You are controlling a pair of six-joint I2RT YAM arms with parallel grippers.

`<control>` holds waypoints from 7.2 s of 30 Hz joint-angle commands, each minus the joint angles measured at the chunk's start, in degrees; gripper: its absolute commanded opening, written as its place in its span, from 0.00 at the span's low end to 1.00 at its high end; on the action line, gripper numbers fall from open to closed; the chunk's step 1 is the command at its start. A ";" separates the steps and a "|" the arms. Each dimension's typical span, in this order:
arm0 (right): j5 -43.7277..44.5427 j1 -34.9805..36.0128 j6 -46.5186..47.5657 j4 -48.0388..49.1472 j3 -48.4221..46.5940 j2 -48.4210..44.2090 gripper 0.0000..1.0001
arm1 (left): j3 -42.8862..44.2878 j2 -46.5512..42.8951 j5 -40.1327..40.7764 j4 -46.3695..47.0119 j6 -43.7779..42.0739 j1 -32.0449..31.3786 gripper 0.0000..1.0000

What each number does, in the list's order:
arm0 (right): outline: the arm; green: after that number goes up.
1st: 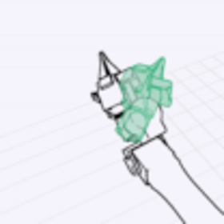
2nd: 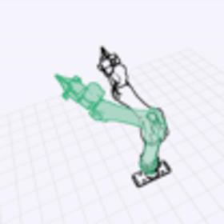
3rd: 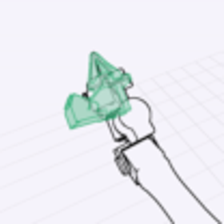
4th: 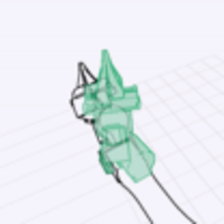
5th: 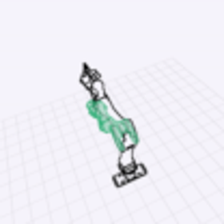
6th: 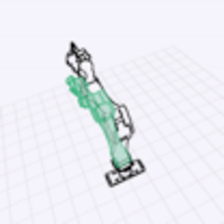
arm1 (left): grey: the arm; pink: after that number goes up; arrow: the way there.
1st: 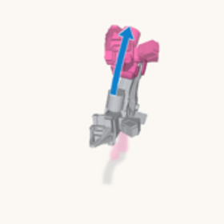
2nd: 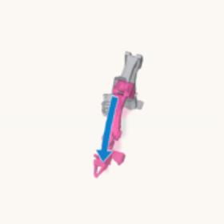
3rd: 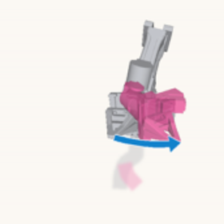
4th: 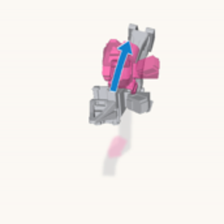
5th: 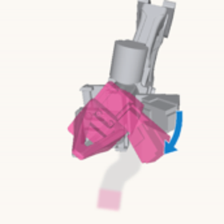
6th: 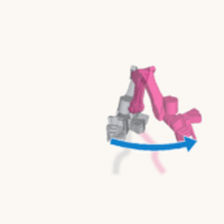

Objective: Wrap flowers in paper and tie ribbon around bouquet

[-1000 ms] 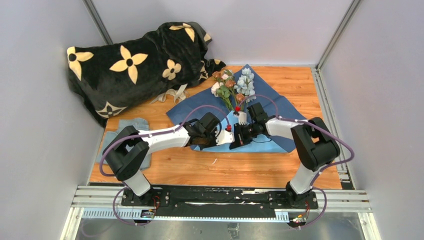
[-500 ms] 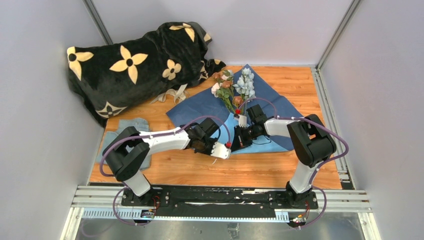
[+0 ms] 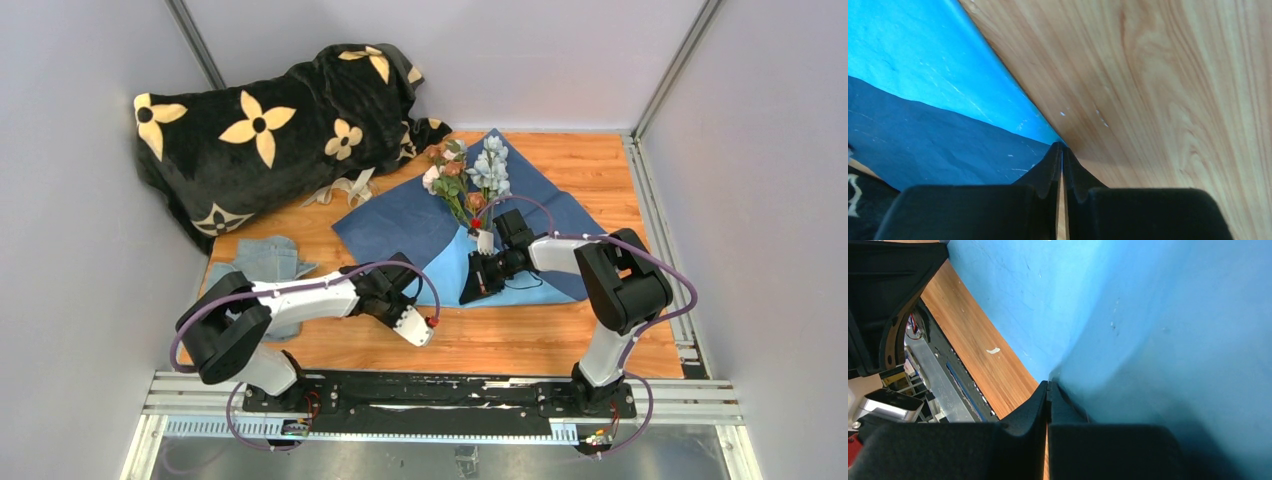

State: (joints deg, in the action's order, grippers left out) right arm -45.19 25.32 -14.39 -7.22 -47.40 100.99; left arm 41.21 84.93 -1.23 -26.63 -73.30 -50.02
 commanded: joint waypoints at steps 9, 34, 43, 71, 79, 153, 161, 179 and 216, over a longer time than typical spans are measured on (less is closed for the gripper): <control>10.10 -0.80 -0.19 -5.39 1.64 0.44 0.00 | 8.72 -2.08 1.79 -15.18 17.42 3.24 0.00; 15.86 -0.27 -16.75 6.57 8.02 -9.61 0.00 | 16.37 8.73 -13.55 21.87 78.84 2.82 0.09; 19.58 -0.10 -19.16 2.98 9.61 -16.86 0.00 | 16.34 21.92 -10.25 17.97 82.59 3.00 0.07; 33.52 -24.46 -21.42 -21.38 23.06 -46.68 0.32 | 32.97 24.98 -17.83 23.81 76.31 -1.88 0.20; 32.28 -23.40 -32.73 -12.93 26.93 -52.07 0.81 | 44.82 37.19 -16.13 19.86 73.80 -3.68 0.22; 73.00 31.98 17.45 -5.15 -1.18 -5.52 0.00 | 43.53 17.57 -41.50 12.69 89.38 33.00 1.00; 72.60 32.14 18.30 -5.76 -2.06 -4.59 0.00 | 34.12 19.49 -43.66 19.26 96.29 28.88 1.00; 74.41 35.08 23.29 -11.55 -2.52 -7.23 0.17 | 38.22 31.88 -30.76 16.09 90.68 28.05 0.00; 21.98 -19.58 -5.64 1.19 17.62 -23.90 0.00 | 33.10 33.67 -25.86 15.12 82.55 27.81 0.00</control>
State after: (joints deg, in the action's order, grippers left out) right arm -28.64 6.94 -20.36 4.80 -29.67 80.97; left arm 75.99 118.96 -30.11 -8.29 12.95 -22.28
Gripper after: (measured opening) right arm 0.005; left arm 0.006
